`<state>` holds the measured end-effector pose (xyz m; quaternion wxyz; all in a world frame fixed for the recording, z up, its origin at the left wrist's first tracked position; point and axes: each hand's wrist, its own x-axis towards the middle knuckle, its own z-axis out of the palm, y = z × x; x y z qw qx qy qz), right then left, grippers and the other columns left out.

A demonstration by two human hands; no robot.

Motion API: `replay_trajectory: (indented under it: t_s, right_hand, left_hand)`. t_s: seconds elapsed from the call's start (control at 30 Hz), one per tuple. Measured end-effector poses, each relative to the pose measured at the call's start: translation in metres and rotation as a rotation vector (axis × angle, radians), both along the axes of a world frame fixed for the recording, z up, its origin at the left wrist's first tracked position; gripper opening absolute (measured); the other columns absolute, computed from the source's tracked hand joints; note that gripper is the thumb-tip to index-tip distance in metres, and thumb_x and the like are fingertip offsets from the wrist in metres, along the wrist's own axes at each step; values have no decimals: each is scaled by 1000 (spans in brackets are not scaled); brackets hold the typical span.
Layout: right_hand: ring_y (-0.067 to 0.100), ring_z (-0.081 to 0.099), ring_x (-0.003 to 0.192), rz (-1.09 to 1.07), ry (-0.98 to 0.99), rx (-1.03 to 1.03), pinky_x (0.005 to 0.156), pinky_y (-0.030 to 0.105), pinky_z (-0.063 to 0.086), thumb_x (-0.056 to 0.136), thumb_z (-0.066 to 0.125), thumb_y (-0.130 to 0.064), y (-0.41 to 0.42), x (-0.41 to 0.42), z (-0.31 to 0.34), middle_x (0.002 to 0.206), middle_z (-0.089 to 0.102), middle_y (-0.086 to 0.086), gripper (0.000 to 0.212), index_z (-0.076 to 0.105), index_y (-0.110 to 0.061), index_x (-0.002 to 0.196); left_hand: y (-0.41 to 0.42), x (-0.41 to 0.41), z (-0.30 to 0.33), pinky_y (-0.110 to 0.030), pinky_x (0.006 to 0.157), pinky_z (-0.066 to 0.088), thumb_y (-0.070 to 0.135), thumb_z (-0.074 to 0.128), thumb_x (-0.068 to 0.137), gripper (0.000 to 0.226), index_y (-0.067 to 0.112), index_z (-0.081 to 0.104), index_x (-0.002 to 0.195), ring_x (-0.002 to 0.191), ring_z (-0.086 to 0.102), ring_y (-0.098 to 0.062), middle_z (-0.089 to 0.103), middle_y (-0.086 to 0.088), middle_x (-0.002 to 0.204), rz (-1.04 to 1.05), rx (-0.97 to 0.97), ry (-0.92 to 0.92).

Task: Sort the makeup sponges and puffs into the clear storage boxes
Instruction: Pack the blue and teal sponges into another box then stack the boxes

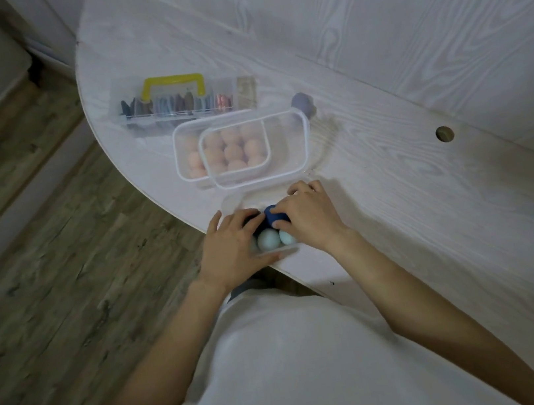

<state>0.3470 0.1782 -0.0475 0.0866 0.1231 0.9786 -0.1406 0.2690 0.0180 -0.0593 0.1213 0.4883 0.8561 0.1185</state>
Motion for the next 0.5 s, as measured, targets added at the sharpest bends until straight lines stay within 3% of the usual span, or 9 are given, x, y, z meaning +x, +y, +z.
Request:
replay_trajectory:
  t_s: [0.2, 0.37, 0.5]
  right_hand:
    - [19, 43, 106, -10, 64, 17, 89, 33, 23, 92, 50, -34, -1, 7, 0, 97, 69, -6, 24, 68, -24, 104]
    - [20, 44, 107, -53, 18, 36, 87, 32, 29, 93, 48, -35, -6, -1, -6, 101, 68, -5, 24, 66, -27, 107]
    - [21, 48, 111, -132, 125, -193, 93, 34, 37, 89, 57, -34, 8, 5, 6, 114, 65, -3, 31, 64, -22, 117]
  left_hand:
    - [2, -1, -3, -45, 101, 36, 76, 43, 66, 80, 19, 62, 118, 97, 62, -21, 63, 3, 114, 15, 64, 17]
    - [6, -3, -5, -48, 101, 34, 75, 42, 66, 79, 20, 62, 119, 102, 60, -23, 62, 3, 116, -19, 41, 23]
    - [10, -10, -5, -47, 101, 33, 77, 41, 65, 82, 22, 59, 122, 104, 57, -23, 60, 3, 119, -5, 37, 3]
